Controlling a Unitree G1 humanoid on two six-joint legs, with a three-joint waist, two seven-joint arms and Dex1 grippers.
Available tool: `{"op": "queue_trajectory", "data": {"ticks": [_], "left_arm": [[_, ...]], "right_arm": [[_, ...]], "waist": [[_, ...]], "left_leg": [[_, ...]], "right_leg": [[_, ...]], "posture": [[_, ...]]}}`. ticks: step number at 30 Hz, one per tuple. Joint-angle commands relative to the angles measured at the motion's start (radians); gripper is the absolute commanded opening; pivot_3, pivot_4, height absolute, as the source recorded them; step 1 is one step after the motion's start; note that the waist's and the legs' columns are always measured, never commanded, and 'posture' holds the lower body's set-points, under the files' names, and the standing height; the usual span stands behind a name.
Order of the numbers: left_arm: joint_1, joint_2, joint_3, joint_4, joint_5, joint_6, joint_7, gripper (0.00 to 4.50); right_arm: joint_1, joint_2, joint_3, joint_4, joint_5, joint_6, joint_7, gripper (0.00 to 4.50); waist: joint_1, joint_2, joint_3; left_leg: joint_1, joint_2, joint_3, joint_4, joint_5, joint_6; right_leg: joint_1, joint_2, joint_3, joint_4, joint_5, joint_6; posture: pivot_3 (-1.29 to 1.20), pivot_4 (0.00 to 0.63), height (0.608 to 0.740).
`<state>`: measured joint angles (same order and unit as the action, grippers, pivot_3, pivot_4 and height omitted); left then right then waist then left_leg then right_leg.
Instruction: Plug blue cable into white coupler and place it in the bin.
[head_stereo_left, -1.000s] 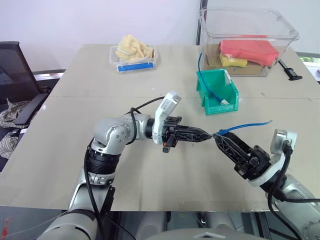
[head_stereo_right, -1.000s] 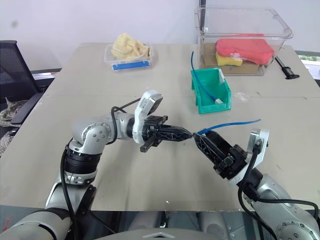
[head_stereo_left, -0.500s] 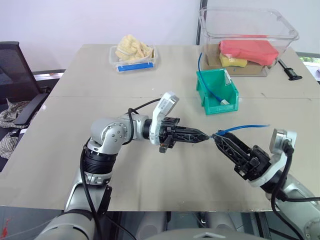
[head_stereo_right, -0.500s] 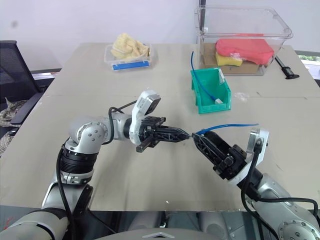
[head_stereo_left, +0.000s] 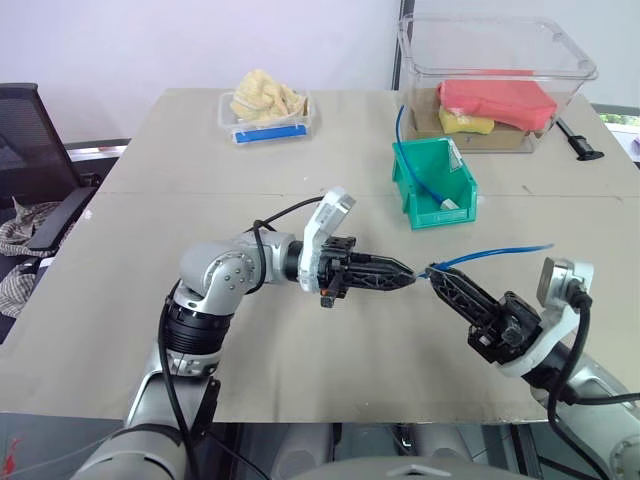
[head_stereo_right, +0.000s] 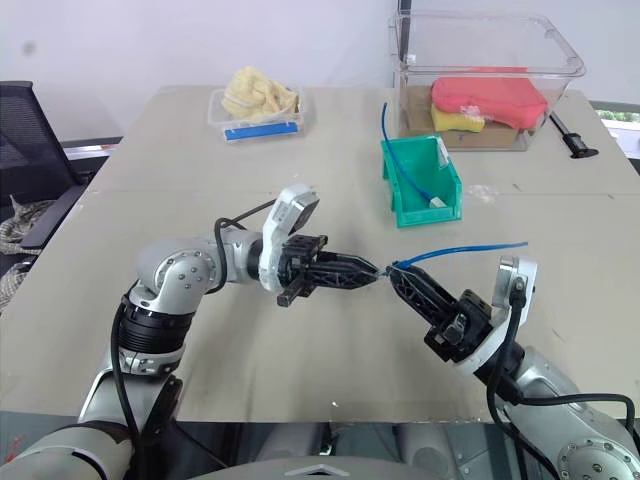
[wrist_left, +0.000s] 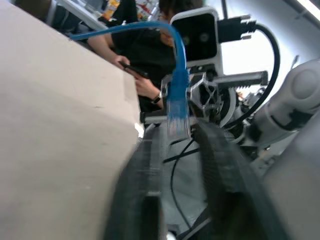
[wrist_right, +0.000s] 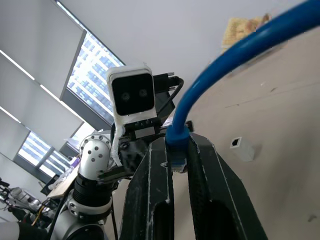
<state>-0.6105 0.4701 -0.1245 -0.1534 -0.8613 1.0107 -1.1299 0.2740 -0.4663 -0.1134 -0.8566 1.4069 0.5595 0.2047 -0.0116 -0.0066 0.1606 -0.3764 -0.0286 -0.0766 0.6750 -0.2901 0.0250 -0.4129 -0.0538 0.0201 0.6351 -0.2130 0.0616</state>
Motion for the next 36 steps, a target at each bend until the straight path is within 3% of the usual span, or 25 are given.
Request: {"op": "queue_trajectory", "data": {"ticks": [1,3,6,9,13,33,36], "left_arm": [[0.009,0.033,0.042,-0.028,0.036,-0.061,0.028,3.22],[0.041,0.096,0.050,-0.045,0.121,-0.165,0.022,4.01],[0.122,0.137,0.105,0.010,0.289,-0.490,0.027,4.01],[0.171,0.207,0.075,0.103,0.405,-0.658,-0.048,4.01],[0.169,0.197,0.069,0.287,0.524,-0.887,-0.039,4.01],[0.022,0.039,0.012,0.693,0.699,-1.115,-0.002,4.01],[0.014,0.031,0.011,0.719,0.709,-1.128,-0.002,3.27]], "right_arm": [[-0.008,-0.004,0.000,-0.015,-0.026,-0.028,0.021,0.00],[-0.009,-0.003,-0.005,-0.003,-0.056,-0.035,0.033,0.00],[-0.014,0.003,-0.006,0.033,-0.128,-0.053,0.056,0.00],[-0.030,0.013,0.003,0.058,-0.157,-0.056,0.069,0.00],[-0.056,0.015,0.017,0.080,-0.195,-0.053,0.082,0.00],[-0.010,0.032,0.027,0.040,-0.276,-0.059,0.069,0.00],[-0.004,0.032,0.024,0.036,-0.276,-0.059,0.070,0.00]], "waist": [[0.000,0.000,0.000],[-0.004,0.000,0.000],[-0.002,0.000,0.000],[0.001,0.000,0.000],[0.013,0.000,0.000],[-0.003,-0.001,0.000],[-0.002,-0.001,0.000]], "left_leg": [[0.000,0.000,0.000,0.000,0.000,0.000],[0.000,0.000,0.000,0.000,0.000,0.000],[0.000,0.000,0.001,-0.002,0.000,0.000],[0.000,0.001,0.002,-0.002,0.000,-0.001],[-0.002,0.000,0.001,-0.002,0.000,0.000],[-0.001,-0.001,0.001,-0.002,0.000,0.000],[-0.001,-0.001,0.001,-0.001,0.000,0.000]], "right_leg": [[0.000,0.000,0.000,0.000,0.000,0.000],[0.000,0.000,0.000,0.000,0.000,0.000],[-0.002,0.001,0.002,0.000,0.000,0.000],[-0.002,0.000,0.002,-0.001,0.000,0.000],[-0.003,0.000,0.001,-0.002,0.000,0.000],[-0.003,0.000,0.000,0.001,0.000,0.000],[-0.003,0.000,0.000,0.001,0.000,0.000]], "posture": [[0.00,0.150,0.739],[0.00,0.150,0.739],[0.00,0.150,0.739],[0.00,0.150,0.739],[0.00,0.150,0.739],[0.00,0.150,0.739],[0.00,0.150,0.739]]}}
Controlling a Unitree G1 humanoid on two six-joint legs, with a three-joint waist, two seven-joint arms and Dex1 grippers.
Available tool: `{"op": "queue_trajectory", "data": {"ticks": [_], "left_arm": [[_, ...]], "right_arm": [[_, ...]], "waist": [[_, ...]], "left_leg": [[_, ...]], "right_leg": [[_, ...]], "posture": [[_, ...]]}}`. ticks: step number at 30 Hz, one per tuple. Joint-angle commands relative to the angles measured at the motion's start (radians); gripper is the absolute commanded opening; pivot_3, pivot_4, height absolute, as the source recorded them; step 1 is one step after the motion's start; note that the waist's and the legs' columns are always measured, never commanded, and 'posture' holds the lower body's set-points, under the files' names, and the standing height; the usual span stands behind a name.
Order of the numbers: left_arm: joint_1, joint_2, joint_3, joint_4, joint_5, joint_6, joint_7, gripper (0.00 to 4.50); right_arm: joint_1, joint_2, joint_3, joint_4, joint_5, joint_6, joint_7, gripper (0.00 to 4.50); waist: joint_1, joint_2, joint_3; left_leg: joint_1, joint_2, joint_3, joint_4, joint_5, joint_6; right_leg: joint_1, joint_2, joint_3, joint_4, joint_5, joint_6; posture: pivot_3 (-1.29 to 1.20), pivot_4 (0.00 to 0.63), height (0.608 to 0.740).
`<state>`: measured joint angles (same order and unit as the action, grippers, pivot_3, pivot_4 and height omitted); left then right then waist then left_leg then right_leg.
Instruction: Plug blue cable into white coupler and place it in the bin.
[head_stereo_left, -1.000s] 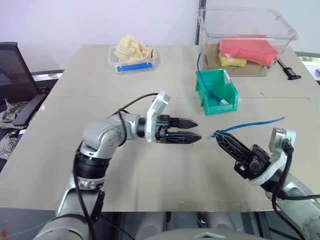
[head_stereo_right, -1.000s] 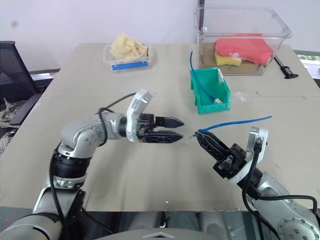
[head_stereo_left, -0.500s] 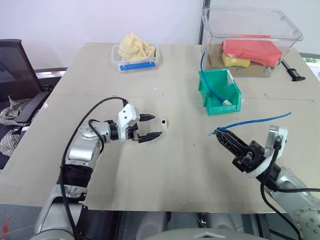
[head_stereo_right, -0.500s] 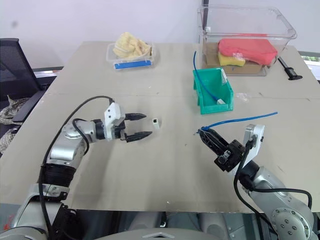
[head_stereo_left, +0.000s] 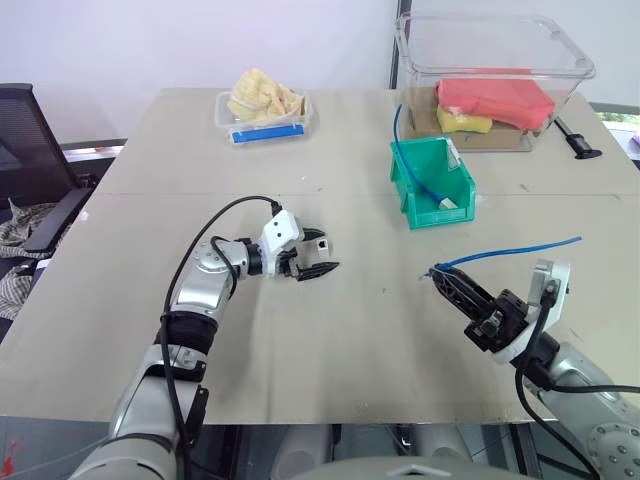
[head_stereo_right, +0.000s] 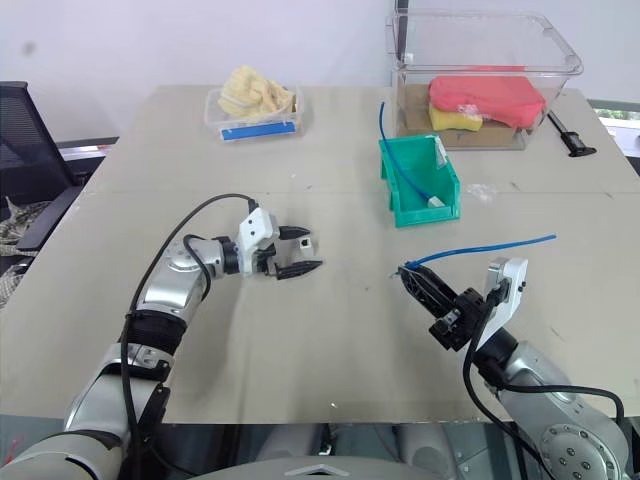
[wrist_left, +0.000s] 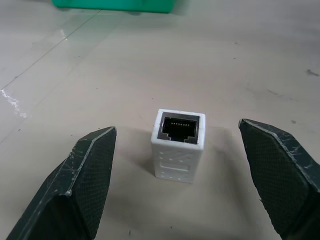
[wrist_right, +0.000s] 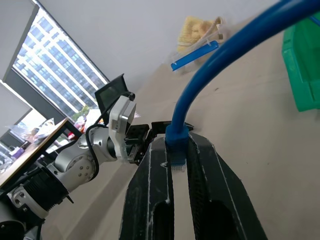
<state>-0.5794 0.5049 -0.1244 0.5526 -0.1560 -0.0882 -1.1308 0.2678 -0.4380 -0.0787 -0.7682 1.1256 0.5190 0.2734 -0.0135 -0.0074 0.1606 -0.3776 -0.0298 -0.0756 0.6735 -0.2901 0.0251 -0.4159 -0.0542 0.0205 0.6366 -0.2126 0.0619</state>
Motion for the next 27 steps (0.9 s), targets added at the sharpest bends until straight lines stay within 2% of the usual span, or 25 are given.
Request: {"op": "queue_trajectory", "data": {"ticks": [1,4,5,6,12,18,24,27], "left_arm": [[-0.019,-0.006,0.010,0.018,0.000,-0.029,-0.011,2.86],[-0.018,-0.009,0.010,0.021,-0.010,-0.028,-0.041,1.43],[-0.016,-0.010,0.011,0.018,-0.016,-0.028,-0.054,1.19],[-0.014,-0.011,0.012,0.013,-0.024,-0.023,-0.070,0.61],[-0.001,-0.035,-0.024,-0.098,-0.085,0.043,-0.214,0.60],[-0.031,-0.107,-0.124,-0.169,-0.047,0.088,-0.244,0.60],[-0.079,-0.204,-0.225,-0.126,0.034,0.035,-0.225,0.60],[-0.119,-0.241,-0.259,-0.071,0.078,-0.002,-0.206,0.60]], "right_arm": [[0.004,0.002,-0.012,-0.054,0.004,-0.019,0.001,0.00],[0.008,-0.003,-0.017,-0.057,0.002,-0.020,0.005,0.00],[0.008,-0.005,-0.019,-0.058,0.001,-0.020,0.006,0.00],[0.007,-0.008,-0.022,-0.058,0.000,-0.020,0.009,0.00],[-0.030,-0.048,-0.038,-0.034,-0.082,-0.046,0.076,0.00],[-0.138,-0.193,-0.003,0.033,-0.226,-0.039,0.261,0.00],[-0.325,-0.272,0.069,0.158,-0.308,-0.005,0.402,0.00],[-0.414,-0.301,0.153,0.254,-0.422,-0.026,0.488,0.00]], "waist": [[0.000,0.000,0.000],[0.000,0.000,0.000],[0.000,0.000,0.000],[0.000,0.000,0.000],[0.000,0.000,0.000],[0.001,0.000,0.000],[0.001,-0.001,0.000],[-0.001,-0.001,0.000]], "left_leg": [[0.000,0.000,0.000,0.000,0.000,0.000],[0.000,0.000,0.000,0.000,0.000,0.000],[0.000,0.000,0.000,0.000,0.000,0.000],[0.000,0.000,0.000,0.000,0.000,0.000],[0.000,0.000,0.000,0.001,0.000,0.000],[0.000,-0.001,0.000,0.002,0.000,0.000],[0.000,-0.001,0.000,0.004,0.000,0.000],[0.000,-0.001,0.000,0.004,0.000,0.000]], "right_leg": [[0.000,0.000,0.000,0.000,0.000,0.000],[0.000,0.000,0.000,0.000,0.000,0.000],[0.000,0.000,0.000,0.000,0.000,0.000],[0.000,0.000,0.000,0.000,0.000,0.000],[0.000,0.000,0.000,0.000,0.000,0.000],[0.001,0.000,0.000,0.001,0.000,0.000],[0.001,0.001,-0.001,0.001,0.000,0.000],[0.001,0.002,-0.001,0.001,0.000,0.000]], "posture": [[0.00,0.150,0.739],[0.00,0.150,0.739],[0.00,0.150,0.739],[0.00,0.150,0.739],[0.00,0.150,0.739],[0.00,0.150,0.739],[0.00,0.150,0.739],[0.00,0.150,0.739]]}}
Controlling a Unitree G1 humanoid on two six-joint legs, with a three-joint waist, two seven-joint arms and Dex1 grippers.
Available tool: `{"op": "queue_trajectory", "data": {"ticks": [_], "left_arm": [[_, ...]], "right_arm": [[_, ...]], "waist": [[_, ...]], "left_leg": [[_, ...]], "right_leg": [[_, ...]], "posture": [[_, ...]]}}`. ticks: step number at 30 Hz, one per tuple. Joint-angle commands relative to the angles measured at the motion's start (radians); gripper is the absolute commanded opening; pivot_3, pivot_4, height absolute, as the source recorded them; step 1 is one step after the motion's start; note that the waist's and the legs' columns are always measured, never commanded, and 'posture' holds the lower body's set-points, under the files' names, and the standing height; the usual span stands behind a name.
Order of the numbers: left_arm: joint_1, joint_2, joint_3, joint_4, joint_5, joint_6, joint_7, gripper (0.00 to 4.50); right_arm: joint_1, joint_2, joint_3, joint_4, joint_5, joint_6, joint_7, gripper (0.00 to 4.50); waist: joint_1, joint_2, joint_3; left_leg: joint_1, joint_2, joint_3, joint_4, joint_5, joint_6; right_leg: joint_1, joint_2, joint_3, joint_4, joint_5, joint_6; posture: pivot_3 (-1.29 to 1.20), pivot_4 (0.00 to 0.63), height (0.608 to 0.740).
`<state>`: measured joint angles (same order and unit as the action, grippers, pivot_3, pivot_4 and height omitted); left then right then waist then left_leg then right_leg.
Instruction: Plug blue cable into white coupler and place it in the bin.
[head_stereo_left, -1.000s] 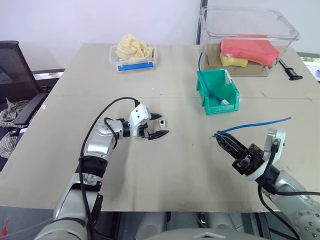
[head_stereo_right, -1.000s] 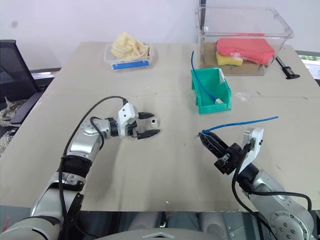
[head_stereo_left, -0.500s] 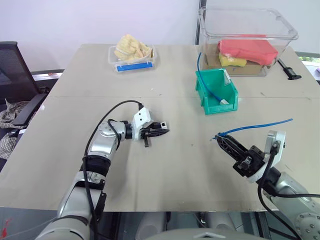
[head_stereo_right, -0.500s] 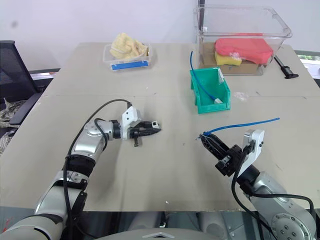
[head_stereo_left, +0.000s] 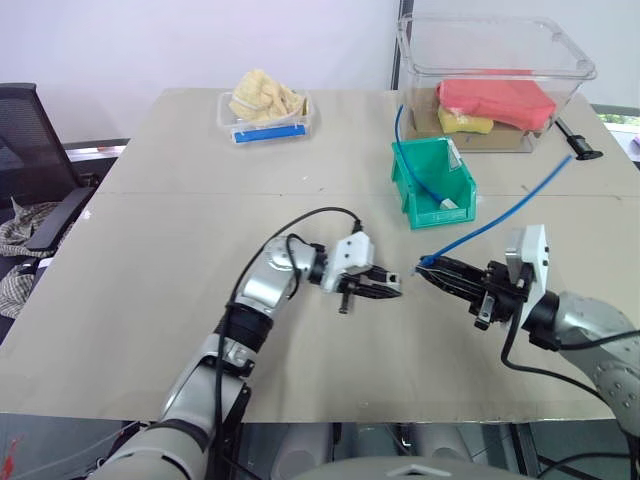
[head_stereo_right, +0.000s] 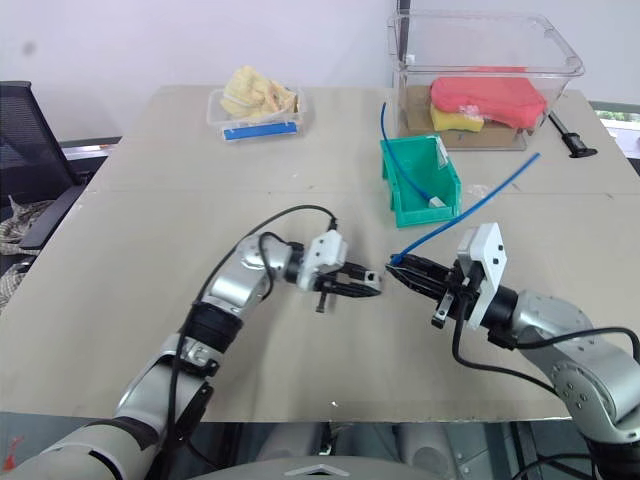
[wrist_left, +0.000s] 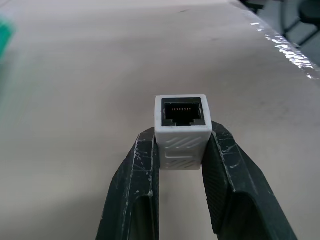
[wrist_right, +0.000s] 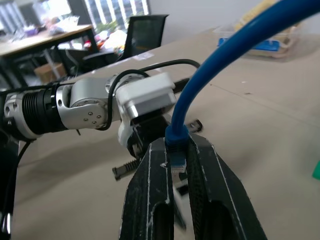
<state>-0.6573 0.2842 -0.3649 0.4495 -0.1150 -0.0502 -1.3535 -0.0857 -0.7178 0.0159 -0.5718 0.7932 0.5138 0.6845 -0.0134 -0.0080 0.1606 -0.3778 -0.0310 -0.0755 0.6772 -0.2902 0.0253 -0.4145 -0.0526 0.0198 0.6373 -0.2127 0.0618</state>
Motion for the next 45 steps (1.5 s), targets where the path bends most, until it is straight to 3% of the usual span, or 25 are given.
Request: {"op": "queue_trajectory", "data": {"ticks": [1,7,29,45], "left_arm": [[-0.053,-0.024,-0.026,0.053,0.055,-0.061,0.026,0.60],[-0.053,-0.024,-0.047,0.068,0.118,-0.071,0.081,0.60],[-0.031,-0.026,-0.054,0.029,0.124,-0.058,0.079,0.60],[-0.032,-0.036,-0.056,0.029,0.130,-0.063,0.088,0.60]], "right_arm": [[-0.081,-0.020,0.075,0.084,-0.110,-0.024,0.096,0.00],[-0.142,-0.019,0.143,0.194,-0.249,-0.055,0.160,0.00],[-0.173,0.009,0.198,0.296,-0.439,-0.102,0.276,0.00],[-0.277,-0.028,0.370,0.437,-0.590,-0.015,0.383,0.00]], "waist": [[0.000,0.000,0.000],[0.002,0.000,0.000],[0.004,0.000,0.000],[0.002,-0.001,-0.003]], "left_leg": [[0.000,0.000,0.000,0.000,0.000,0.000],[-0.001,0.000,0.000,0.001,0.000,0.000],[-0.001,0.000,-0.001,0.003,0.000,0.000],[0.002,0.000,-0.002,0.004,0.000,0.000]], "right_leg": [[0.000,0.000,0.000,0.000,0.000,0.000],[0.000,0.000,0.000,0.000,0.000,0.000],[0.000,-0.001,-0.001,0.001,0.000,0.000],[0.003,-0.001,-0.001,0.002,0.000,0.000]], "posture": [[0.00,0.150,0.739],[0.00,0.150,0.739],[0.00,0.150,0.739],[0.00,0.150,0.739]]}}
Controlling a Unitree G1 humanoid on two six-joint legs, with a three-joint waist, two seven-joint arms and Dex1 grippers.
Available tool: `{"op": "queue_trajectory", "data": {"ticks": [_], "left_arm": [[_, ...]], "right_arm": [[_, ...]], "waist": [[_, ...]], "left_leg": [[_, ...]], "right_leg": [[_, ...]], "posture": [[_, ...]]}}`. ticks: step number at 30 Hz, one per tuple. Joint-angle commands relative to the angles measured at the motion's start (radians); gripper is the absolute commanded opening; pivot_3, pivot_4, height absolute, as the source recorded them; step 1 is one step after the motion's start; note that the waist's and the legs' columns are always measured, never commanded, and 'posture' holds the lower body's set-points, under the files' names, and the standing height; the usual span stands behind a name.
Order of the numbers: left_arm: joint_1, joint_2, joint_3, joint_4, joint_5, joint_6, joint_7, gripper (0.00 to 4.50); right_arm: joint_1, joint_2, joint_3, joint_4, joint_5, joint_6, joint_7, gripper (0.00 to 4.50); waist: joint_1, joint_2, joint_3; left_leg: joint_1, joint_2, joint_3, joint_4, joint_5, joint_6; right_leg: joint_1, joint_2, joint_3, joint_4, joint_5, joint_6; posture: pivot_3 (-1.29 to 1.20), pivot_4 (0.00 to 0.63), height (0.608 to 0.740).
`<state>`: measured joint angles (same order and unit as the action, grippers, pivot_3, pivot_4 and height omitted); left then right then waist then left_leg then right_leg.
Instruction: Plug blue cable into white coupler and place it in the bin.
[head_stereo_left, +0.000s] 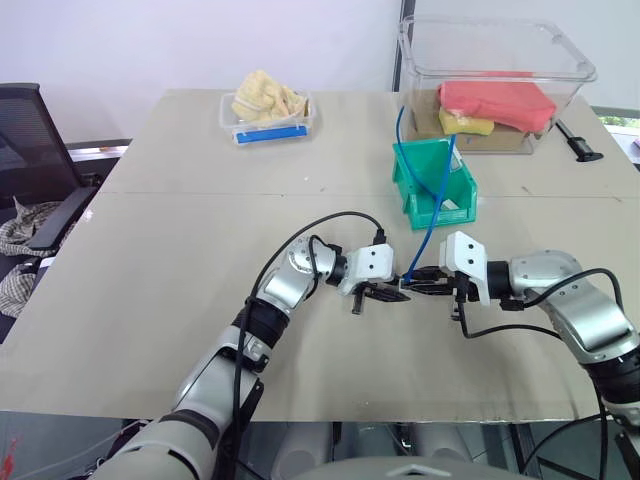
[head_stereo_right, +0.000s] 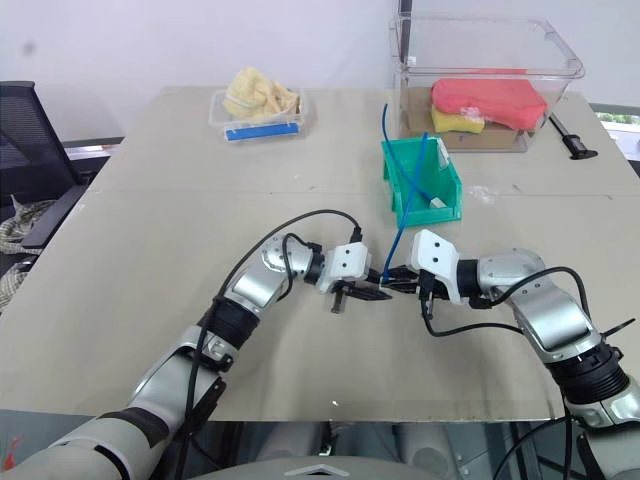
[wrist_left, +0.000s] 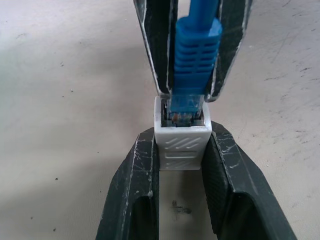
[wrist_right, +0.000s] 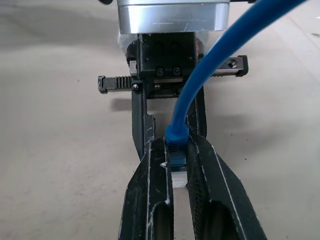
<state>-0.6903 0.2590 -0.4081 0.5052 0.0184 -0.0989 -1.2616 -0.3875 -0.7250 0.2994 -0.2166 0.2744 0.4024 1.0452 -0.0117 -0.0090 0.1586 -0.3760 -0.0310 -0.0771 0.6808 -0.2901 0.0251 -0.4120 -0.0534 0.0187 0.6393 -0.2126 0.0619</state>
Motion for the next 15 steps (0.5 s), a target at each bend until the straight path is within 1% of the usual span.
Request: {"op": "queue_trajectory", "data": {"ticks": [1,3,5,7,10,12,13,15], "left_arm": [[0.002,-0.012,-0.013,-0.028,-0.002,-0.015,-0.002,0.60],[0.005,-0.015,-0.013,-0.033,-0.001,-0.015,0.003,0.60],[0.007,-0.017,-0.013,-0.036,-0.002,-0.012,0.007,0.60],[0.010,-0.020,-0.011,-0.039,-0.003,-0.005,0.014,0.60],[0.019,-0.019,-0.005,-0.048,-0.007,0.003,0.025,0.60],[0.027,-0.019,0.000,-0.057,-0.011,0.013,0.030,0.60],[0.030,-0.018,0.001,-0.060,-0.013,0.017,0.032,0.60],[0.039,-0.016,0.009,-0.072,-0.021,0.037,0.037,0.60]], "right_arm": [[0.011,-0.014,0.090,0.077,-0.055,0.138,0.027,0.00],[-0.001,-0.008,0.105,0.076,-0.043,0.197,0.036,0.00],[0.007,-0.010,0.115,0.084,-0.056,0.197,0.041,0.00],[0.026,0.005,0.092,0.087,-0.054,0.169,0.024,0.00],[0.034,0.069,-0.019,0.095,-0.032,0.065,-0.057,0.00],[0.047,0.094,-0.097,0.064,0.008,0.040,-0.074,0.79],[0.051,0.100,-0.118,0.052,0.020,0.042,-0.080,1.10],[0.078,0.097,-0.177,-0.008,0.050,0.023,-0.089,2.02]], "waist": [[0.000,0.000,-0.002],[0.000,-0.001,-0.004],[0.000,-0.002,-0.007],[0.000,-0.003,-0.009],[0.000,-0.007,-0.012],[-0.001,-0.007,-0.011],[0.000,-0.006,-0.010],[0.000,-0.004,-0.009]], "left_leg": [[0.000,0.000,0.000,0.000,0.000,0.000],[0.001,0.000,0.000,0.000,0.000,0.000],[0.001,0.000,0.000,0.000,0.000,0.000],[0.001,0.001,-0.001,0.000,0.000,0.000],[0.002,0.001,-0.001,0.000,0.000,0.000],[0.003,0.001,0.000,0.000,0.000,0.000],[0.003,0.001,0.000,0.000,0.000,0.000],[0.003,0.001,0.001,0.000,0.000,0.000]], "right_leg": [[0.000,0.000,0.000,0.000,0.000,0.000],[0.001,0.000,0.000,0.000,0.000,0.000],[0.001,0.000,0.000,0.000,0.000,0.000],[0.001,0.000,0.000,0.000,0.000,0.000],[0.002,0.000,0.000,0.000,0.000,0.000],[0.003,0.000,0.000,0.001,0.000,0.000],[0.003,-0.001,0.001,0.001,0.000,0.000],[0.002,-0.001,0.002,0.002,0.000,0.000]], "posture": [[0.00,0.150,0.739],[0.00,0.150,0.739],[0.00,0.150,0.739],[0.00,0.150,0.739],[0.00,0.150,0.739],[0.00,0.150,0.739],[0.00,0.150,0.739],[0.00,0.150,0.739]]}}
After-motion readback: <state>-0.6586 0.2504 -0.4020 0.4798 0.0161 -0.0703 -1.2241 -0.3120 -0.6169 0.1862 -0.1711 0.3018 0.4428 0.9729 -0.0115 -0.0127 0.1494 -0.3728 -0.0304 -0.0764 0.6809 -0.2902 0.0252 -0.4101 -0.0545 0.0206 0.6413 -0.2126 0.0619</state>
